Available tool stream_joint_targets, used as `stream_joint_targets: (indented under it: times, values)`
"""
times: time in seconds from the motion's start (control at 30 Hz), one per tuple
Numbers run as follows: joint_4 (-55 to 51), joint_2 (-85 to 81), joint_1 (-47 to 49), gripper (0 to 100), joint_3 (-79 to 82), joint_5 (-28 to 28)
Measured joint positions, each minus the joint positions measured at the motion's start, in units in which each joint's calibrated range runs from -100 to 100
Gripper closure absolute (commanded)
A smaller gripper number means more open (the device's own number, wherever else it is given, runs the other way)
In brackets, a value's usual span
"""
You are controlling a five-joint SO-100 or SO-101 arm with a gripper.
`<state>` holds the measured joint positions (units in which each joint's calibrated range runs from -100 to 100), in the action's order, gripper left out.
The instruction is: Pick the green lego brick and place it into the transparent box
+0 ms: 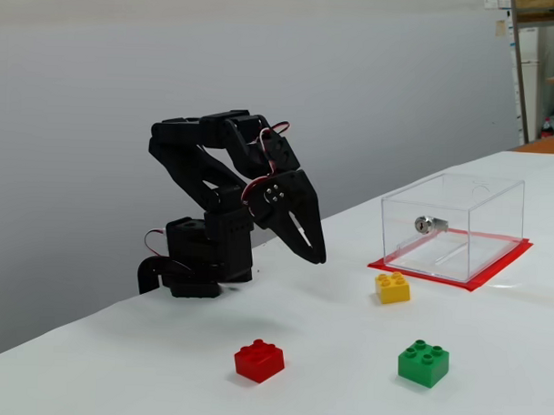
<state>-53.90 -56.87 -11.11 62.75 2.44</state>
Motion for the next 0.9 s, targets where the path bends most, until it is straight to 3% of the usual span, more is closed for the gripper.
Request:
stream_joint_targets:
  times: [0.43, 0.9]
  values:
    - [10.2, 27.57, 4.17, 98, -18.89, 0.0]
    - [12.25, 50.4, 5.88, 98, -40.42, -3.03]
